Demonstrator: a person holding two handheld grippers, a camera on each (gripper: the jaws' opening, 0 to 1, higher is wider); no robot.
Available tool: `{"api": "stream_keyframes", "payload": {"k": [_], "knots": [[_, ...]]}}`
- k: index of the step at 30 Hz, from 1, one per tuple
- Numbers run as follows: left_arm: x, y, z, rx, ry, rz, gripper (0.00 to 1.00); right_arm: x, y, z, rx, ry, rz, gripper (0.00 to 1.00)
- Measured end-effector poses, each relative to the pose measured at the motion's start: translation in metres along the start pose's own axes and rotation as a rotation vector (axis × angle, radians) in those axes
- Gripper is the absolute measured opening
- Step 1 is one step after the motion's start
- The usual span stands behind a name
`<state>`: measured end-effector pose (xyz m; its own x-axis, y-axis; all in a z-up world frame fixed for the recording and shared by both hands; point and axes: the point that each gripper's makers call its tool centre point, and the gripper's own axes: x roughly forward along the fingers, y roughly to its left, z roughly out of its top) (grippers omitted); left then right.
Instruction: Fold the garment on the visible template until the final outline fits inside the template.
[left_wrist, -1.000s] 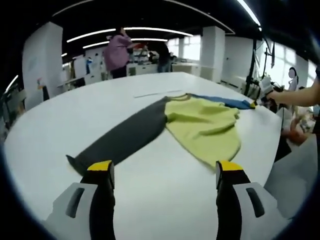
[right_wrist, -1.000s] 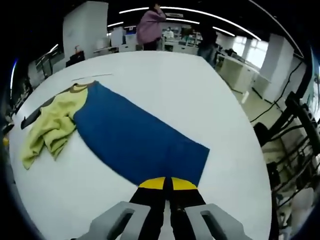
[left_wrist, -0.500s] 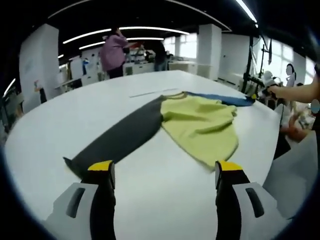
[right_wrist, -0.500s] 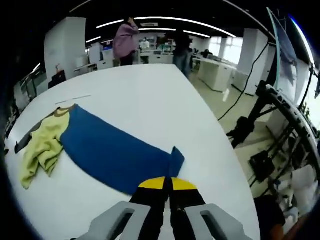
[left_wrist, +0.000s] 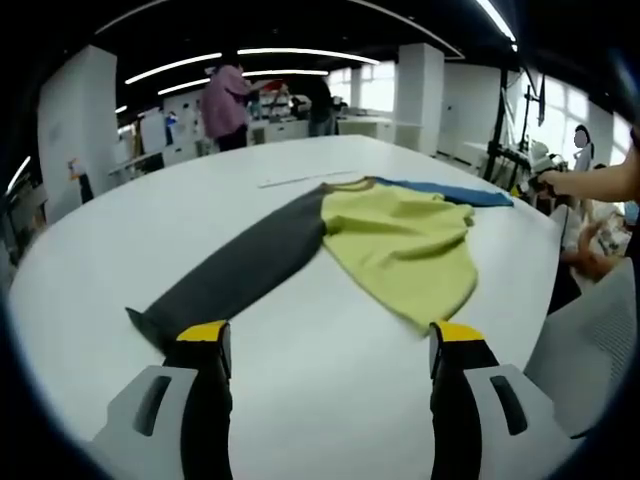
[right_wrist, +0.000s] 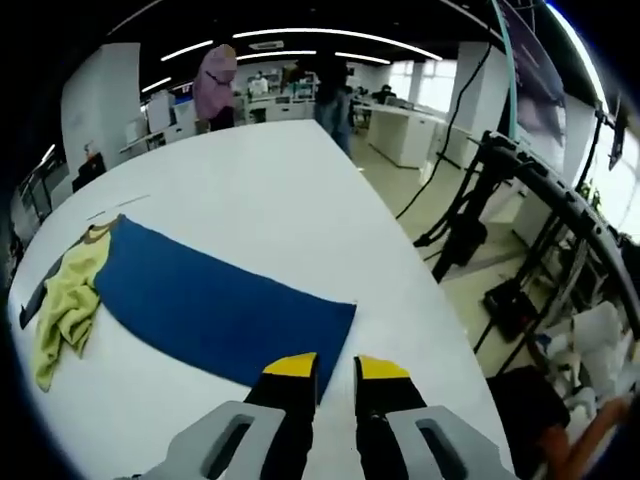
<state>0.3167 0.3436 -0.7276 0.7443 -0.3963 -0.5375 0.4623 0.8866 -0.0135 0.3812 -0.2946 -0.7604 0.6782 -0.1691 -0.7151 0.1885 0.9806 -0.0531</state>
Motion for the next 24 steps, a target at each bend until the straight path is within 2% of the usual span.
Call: {"api": "stream_keyframes", "payload": {"k": [2, 4, 12, 17, 24], "knots": [[0.0, 0.0, 0.0, 0.002, 0.0, -0.002, 0.78, -0.003, 0.007, 0.003, -0.004, -0.008, 0.02, 0.15], [0.0, -0.001, 0.0, 0.008, 0.002, -0.007, 0.78, -0.006, 0.02, 0.007, -0.008, -0.023, 0.053, 0.23], [0.005, -0.005, -0.005, 0.014, 0.007, -0.037, 0.77, -0.017, 0.088, 0.014, -0.057, -0.042, 0.239, 0.45], [0.009, -0.011, -0.003, 0.018, -0.016, -0.057, 0.76, -0.025, 0.126, 0.018, -0.108, -0.054, 0.337, 0.52], [0.019, -0.021, -0.008, 0.027, -0.009, -0.097, 0.75, -0.033, 0.17, 0.014, -0.153, -0.058, 0.467, 0.57]]}}
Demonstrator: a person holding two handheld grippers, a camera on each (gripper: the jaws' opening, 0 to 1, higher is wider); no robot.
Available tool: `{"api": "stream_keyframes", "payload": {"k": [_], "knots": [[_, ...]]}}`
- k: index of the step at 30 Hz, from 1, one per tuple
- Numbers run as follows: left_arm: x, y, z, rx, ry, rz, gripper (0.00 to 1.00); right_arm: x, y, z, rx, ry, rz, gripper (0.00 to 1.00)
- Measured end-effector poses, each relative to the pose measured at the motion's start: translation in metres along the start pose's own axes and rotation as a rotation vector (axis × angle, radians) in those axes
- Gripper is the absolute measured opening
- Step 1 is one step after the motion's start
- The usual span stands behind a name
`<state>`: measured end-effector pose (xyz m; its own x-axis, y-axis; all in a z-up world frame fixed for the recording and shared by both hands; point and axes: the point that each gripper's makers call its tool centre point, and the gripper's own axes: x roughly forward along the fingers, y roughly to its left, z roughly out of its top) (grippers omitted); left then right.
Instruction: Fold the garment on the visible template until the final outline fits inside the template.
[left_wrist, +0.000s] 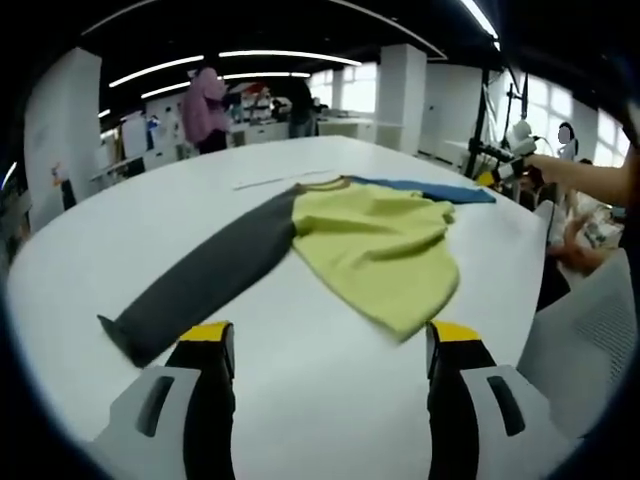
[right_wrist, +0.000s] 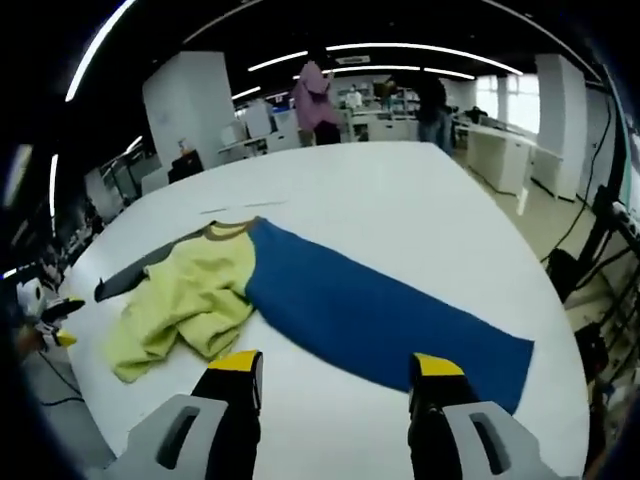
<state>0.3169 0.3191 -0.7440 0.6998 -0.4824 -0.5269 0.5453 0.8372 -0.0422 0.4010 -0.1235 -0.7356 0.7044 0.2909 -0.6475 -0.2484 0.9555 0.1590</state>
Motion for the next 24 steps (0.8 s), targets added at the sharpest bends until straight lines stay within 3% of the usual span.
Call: {"api": "stream_keyframes", "payload": {"k": [13, 24], "knots": [[0.021, -0.029, -0.017, 0.047, 0.023, -0.078, 0.6, 0.025, 0.05, -0.015, -0.108, 0.024, 0.113, 0.52], [0.042, -0.046, -0.028, 0.07, 0.059, -0.124, 0.4, 0.041, 0.083, -0.028, -0.11, 0.022, 0.154, 0.41]]}}
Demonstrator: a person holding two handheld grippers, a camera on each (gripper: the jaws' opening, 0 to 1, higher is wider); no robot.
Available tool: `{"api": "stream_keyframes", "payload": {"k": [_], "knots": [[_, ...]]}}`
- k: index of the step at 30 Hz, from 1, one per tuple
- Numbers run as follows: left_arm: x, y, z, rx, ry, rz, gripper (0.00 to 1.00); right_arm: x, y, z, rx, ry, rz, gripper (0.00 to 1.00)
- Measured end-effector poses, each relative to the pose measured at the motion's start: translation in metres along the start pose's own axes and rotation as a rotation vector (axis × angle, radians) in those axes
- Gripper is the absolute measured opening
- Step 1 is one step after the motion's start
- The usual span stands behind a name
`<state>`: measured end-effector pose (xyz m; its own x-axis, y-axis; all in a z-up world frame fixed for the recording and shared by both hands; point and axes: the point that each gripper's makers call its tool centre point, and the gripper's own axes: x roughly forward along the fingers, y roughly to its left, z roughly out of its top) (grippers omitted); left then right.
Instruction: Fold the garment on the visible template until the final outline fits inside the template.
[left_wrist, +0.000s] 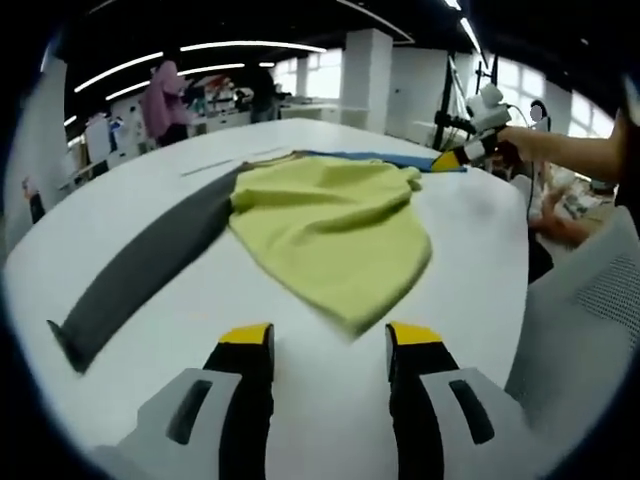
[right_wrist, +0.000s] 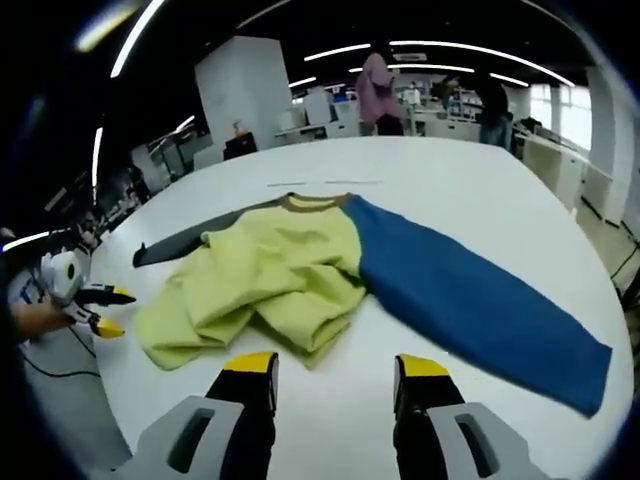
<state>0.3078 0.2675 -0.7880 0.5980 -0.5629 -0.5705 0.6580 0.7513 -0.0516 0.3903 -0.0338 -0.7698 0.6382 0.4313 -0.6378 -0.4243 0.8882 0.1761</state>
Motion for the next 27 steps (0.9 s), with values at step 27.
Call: {"api": "stream_keyframes", "payload": {"k": [27], "knots": [[0.027, -0.014, 0.025, 0.069, -0.06, -0.016, 0.08, 0.037, 0.009, -0.009, -0.069, 0.018, -0.098, 0.1]]}}
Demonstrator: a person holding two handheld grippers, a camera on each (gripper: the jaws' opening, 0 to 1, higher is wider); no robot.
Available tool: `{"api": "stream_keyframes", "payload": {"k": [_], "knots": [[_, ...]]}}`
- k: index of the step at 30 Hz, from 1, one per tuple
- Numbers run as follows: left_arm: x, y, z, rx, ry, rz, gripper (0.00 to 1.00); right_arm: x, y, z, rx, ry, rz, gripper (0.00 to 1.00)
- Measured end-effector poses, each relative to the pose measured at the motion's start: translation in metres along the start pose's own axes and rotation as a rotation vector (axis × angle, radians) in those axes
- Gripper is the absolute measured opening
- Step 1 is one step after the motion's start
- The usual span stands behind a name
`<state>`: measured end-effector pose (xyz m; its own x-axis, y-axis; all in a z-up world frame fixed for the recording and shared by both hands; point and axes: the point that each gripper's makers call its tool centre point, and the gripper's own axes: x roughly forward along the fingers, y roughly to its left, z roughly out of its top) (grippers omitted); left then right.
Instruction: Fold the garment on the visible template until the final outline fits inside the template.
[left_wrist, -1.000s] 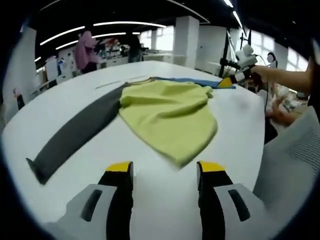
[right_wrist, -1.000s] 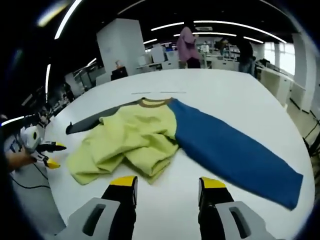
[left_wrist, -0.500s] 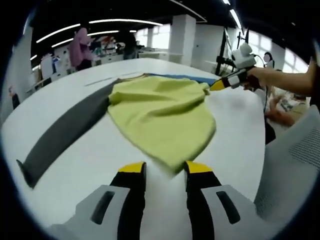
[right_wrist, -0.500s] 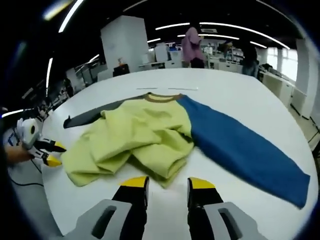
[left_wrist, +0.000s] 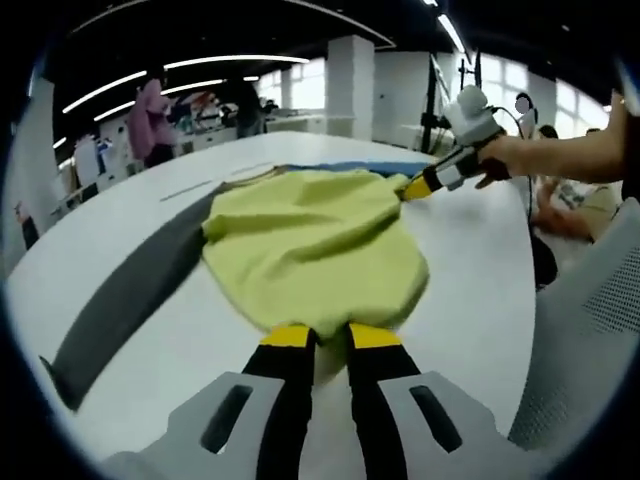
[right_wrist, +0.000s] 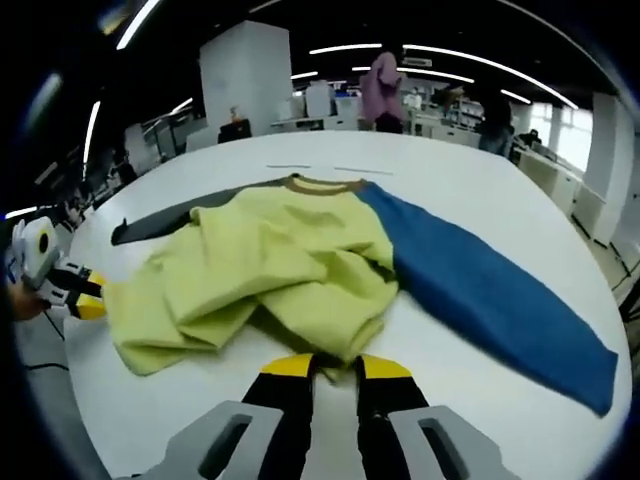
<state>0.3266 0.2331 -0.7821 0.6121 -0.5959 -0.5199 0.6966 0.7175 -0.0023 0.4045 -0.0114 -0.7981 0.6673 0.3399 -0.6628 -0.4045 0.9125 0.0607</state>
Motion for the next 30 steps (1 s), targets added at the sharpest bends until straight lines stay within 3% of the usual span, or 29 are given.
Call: {"api": "stream_keyframes", "payload": {"k": [10, 16, 30], "knots": [[0.011, 0.004, 0.02, -0.021, -0.043, -0.004, 0.04, 0.002, -0.004, 0.002, 0.04, -0.009, -0.002, 0.07], [0.017, 0.003, 0.018, -0.027, -0.022, -0.021, 0.02, 0.003, -0.002, 0.003, 0.048, -0.008, 0.011, 0.0], [0.009, 0.003, 0.018, -0.052, 0.001, -0.014, 0.01, -0.004, -0.003, 0.009, 0.047, -0.015, 0.029, 0.0]]}}
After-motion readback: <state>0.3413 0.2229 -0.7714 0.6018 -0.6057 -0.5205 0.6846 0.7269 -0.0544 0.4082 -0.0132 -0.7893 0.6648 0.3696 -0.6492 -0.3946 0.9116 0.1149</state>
